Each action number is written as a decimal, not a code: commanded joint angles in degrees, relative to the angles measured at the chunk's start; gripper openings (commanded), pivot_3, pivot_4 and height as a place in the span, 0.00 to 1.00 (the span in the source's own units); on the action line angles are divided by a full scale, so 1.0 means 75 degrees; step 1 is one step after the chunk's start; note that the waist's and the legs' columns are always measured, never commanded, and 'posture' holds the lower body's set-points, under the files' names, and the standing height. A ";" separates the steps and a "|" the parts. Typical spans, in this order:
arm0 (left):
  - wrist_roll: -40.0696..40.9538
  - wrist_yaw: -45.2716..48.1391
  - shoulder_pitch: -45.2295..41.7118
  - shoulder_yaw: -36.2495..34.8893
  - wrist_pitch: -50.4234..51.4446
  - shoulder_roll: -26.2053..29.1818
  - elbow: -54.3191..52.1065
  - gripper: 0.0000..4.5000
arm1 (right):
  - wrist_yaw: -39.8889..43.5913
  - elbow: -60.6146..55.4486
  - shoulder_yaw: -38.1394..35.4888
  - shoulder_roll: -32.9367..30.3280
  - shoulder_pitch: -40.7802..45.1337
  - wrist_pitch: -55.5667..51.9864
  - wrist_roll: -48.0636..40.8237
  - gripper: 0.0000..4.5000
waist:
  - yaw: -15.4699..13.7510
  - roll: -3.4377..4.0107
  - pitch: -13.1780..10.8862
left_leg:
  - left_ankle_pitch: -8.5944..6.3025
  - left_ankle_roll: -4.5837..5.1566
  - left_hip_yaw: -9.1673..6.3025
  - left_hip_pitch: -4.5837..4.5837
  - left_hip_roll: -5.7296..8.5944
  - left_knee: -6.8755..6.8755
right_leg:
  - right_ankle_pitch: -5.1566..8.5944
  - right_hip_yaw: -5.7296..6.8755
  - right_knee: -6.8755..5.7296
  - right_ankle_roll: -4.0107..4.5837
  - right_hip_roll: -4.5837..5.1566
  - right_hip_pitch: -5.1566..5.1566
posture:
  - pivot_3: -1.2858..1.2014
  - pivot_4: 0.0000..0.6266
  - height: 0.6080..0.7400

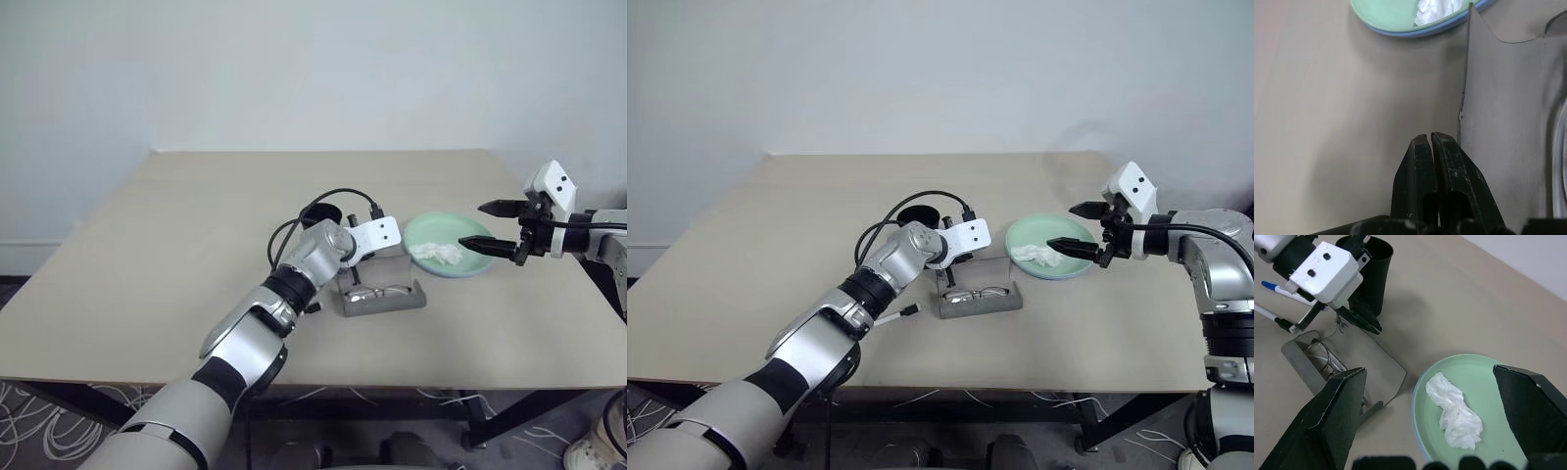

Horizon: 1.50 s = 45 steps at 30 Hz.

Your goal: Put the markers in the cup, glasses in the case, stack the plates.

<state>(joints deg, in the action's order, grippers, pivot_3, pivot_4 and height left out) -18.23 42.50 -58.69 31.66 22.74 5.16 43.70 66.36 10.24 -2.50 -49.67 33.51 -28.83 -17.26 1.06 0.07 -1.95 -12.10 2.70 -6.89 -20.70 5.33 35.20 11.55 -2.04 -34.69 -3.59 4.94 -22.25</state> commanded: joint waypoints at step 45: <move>0.2792 0.4666 0.1760 -0.0705 0.4005 0.5304 -0.5918 0.90 | -0.0006 0.0341 0.0230 0.0301 0.0702 0.0353 0.0049 1.00 | 0.0010 0.0004 0.0004 | 0.0001 0.0001 -0.0006 0.0010 -0.0010 -0.0006 | 0.0003 -0.0002 -0.0005 0.0006 -0.0007 -0.0005 | 0.52 0.00 0.94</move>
<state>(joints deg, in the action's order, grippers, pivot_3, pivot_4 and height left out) 2.24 76.83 -45.13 26.20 53.25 44.17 -0.93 66.37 13.33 -0.14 -47.46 37.38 -26.99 -16.77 1.14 0.09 -1.92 -12.10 2.70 -6.94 -20.62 5.26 35.15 11.57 -2.06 -34.72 -3.55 4.88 -22.29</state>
